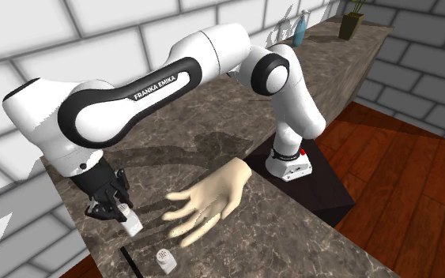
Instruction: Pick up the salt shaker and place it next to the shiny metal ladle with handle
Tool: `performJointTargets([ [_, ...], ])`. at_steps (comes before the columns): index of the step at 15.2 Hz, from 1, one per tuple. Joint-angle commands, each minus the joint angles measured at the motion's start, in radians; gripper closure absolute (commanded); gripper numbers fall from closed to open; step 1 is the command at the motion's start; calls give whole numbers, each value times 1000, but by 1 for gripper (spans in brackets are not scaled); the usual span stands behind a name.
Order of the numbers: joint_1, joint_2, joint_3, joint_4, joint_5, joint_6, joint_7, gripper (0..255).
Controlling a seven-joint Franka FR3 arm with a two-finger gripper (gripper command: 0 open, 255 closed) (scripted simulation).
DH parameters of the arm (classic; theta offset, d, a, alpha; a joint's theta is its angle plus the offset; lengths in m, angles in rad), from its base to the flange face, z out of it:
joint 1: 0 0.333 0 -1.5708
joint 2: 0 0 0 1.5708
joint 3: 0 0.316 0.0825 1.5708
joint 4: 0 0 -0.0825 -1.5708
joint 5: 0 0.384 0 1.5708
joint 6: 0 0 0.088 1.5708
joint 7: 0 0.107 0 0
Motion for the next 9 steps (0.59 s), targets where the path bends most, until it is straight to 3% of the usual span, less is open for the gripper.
performJointTargets([
  [1, -2, -6, -1, -41, 1, 33, -10, 255],
  [9, -2, 1, -3, -136, 3, 133, -35, 255],
])
